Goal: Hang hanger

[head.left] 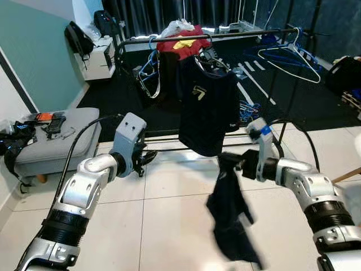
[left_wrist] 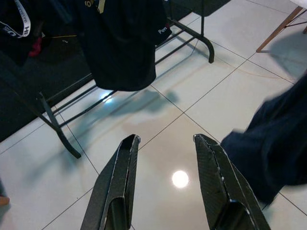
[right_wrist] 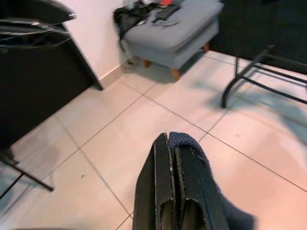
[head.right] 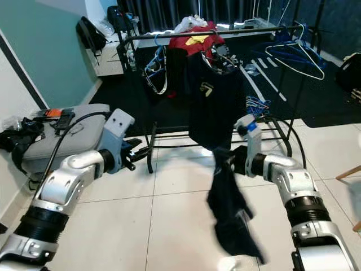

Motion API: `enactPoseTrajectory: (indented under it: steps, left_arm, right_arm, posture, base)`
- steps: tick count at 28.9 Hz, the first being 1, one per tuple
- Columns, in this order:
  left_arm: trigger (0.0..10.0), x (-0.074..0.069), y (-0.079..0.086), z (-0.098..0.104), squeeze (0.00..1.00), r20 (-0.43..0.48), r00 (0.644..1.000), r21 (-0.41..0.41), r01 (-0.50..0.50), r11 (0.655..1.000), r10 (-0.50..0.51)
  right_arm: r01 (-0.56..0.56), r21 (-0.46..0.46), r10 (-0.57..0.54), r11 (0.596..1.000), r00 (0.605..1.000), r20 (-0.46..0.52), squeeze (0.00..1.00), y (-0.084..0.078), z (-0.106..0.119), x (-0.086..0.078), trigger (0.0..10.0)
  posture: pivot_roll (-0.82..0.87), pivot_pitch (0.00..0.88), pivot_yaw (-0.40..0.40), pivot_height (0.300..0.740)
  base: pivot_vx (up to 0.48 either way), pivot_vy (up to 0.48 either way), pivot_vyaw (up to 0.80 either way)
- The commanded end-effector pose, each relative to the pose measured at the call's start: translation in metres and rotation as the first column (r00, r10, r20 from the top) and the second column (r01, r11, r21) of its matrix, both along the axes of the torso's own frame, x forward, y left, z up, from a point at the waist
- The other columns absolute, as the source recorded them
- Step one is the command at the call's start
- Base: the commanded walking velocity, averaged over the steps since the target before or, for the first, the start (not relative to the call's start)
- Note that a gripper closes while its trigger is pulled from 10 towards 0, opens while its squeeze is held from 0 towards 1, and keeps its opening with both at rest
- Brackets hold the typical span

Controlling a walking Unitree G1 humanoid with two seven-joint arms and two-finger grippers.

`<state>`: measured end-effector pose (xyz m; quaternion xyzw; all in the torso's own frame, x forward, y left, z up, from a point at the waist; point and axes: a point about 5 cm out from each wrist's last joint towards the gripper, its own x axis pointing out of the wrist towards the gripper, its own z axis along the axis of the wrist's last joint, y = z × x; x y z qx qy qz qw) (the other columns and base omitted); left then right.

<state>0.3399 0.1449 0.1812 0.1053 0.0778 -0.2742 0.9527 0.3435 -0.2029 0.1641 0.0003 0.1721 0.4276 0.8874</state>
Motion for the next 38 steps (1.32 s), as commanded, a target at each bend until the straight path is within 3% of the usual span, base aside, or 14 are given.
enactPoseTrajectory:
  steps: [1,2,4,7,12,13,15,16,18,19,24,26,32,38]
  left_arm:
    - [10.0,-0.01,-0.004,-0.008,0.0,-0.068,0.995,-0.015,0.076,0.997,-0.076]
    - [10.0,-0.01,-0.004,-0.008,0.0,-0.068,0.995,-0.015,0.076,0.997,-0.076]
    - [10.0,-0.031,-0.019,-0.021,0.0,-0.155,0.955,-0.03,0.251,0.968,-0.253]
    - [10.0,-0.036,-0.023,-0.027,0.0,-0.174,0.945,-0.041,0.275,0.96,-0.278]
    - [10.0,-0.035,-0.023,-0.03,0.0,-0.149,0.958,-0.043,0.24,0.97,-0.244]
    - [10.0,-0.035,-0.023,-0.027,0.2,-0.126,0.965,-0.058,0.223,0.973,-0.228]
    - [10.0,-0.035,-0.023,-0.027,0.2,-0.126,0.965,-0.058,0.223,0.973,-0.228]
    - [10.0,-0.036,-0.024,-0.024,1.0,-0.108,0.969,-0.078,0.216,0.973,-0.224]
    - [10.0,-0.035,-0.03,-0.021,0.92,-0.09,0.978,-0.104,0.181,0.978,-0.191]
    - [10.0,-0.032,-0.035,-0.019,0.0,-0.06,0.991,-0.122,0.108,0.987,-0.116]
    - [10.0,-0.027,-0.046,-0.018,0.0,-0.047,0.999,-0.184,-0.023,0.983,0.014]
    - [10.0,-0.036,-0.063,-0.017,0.0,-0.082,0.995,-0.272,0.033,0.962,-0.058]
    - [10.0,-0.05,-0.085,-0.017,0.0,-0.101,0.972,-0.345,0.164,0.924,-0.211]
    - [10.0,-0.051,-0.093,-0.016,0.0,-0.12,0.97,-0.365,0.156,0.918,-0.212]
  right_arm:
    - [-0.031,0.008,0.031,0.999,0.999,0.039,0.0,0.008,0.015,0.007,0.0]
    - [-0.031,0.008,0.031,0.999,0.999,0.039,0.0,0.008,0.015,0.007,0.0]
    - [-0.113,0.083,0.108,0.99,0.992,0.06,0.0,0.023,0.029,0.012,0.0]
    - [-0.186,0.103,0.178,0.977,0.981,0.077,0.0,0.03,0.035,0.011,0.0]
    - [-0.267,0.007,0.264,0.964,0.954,0.141,0.0,0.033,0.043,0.015,0.0]
    - [-0.276,-0.032,0.277,0.961,0.947,0.161,0.0,0.032,0.048,0.018,0.0]
    - [-0.276,-0.032,0.277,0.961,0.947,0.161,0.0,0.032,0.048,0.018,0.0]
    - [-0.261,-0.06,0.267,0.964,0.946,0.185,0.0,0.03,0.054,0.022,0.0]
    - [-0.218,-0.053,0.224,0.974,0.953,0.204,0.0,0.029,0.063,0.028,0.0]
    - [-0.183,-0.025,0.184,0.983,0.959,0.214,0.0,0.03,0.07,0.031,0.0]
    - [-0.143,0.003,0.139,0.99,0.967,0.216,0.0,0.03,0.076,0.033,0.0]
    - [-0.116,-0.014,0.116,0.993,0.971,0.211,0.0,0.03,0.077,0.034,0.0]
    - [-0.12,-0.018,0.121,0.993,0.974,0.193,0.0,0.028,0.078,0.035,0.0]
    - [-0.085,-0.014,0.086,0.996,0.98,0.177,0.0,0.026,0.08,0.04,0.0]
  posture:
    - [-0.04,0.0,0.068,0.74]
    - [-0.04,0.0,0.068,0.74]
    - [-0.04,0.015,0.059,0.74]
    - [-0.05,0.017,0.055,0.74]
    - [-0.05,0.029,0.034,0.74]
    - [-0.05,0.035,0.022,0.74]
    - [-0.05,0.035,0.022,0.74]
    - [-0.05,0.042,0.013,0.74]
    - [-0.06,0.059,-0.002,0.74]
    - [-0.06,0.066,-0.006,0.74]
    - [-0.07,0.078,-0.006,0.74]
    - [-0.08,0.083,-0.007,0.74]
    - [-0.09,0.091,-0.014,0.74]
    - [-0.08,0.098,-0.02,0.74]
  base:
    - [0.0,0.0,0.0]
    - [0.0,0.0,0.0]
    - [0.0,0.0,0.0]
    - [0.0,0.0,0.0]
    - [0.0,0.0,0.0]
    - [0.0,0.0,0.0]
    - [0.0,0.0,0.0]
    - [0.0,0.0,0.0]
    - [0.0,0.0,0.0]
    - [0.0,0.0,0.0]
    - [0.0,0.0,0.0]
    - [0.0,0.0,0.0]
    - [0.0,0.0,0.0]
    - [0.0,0.0,0.0]
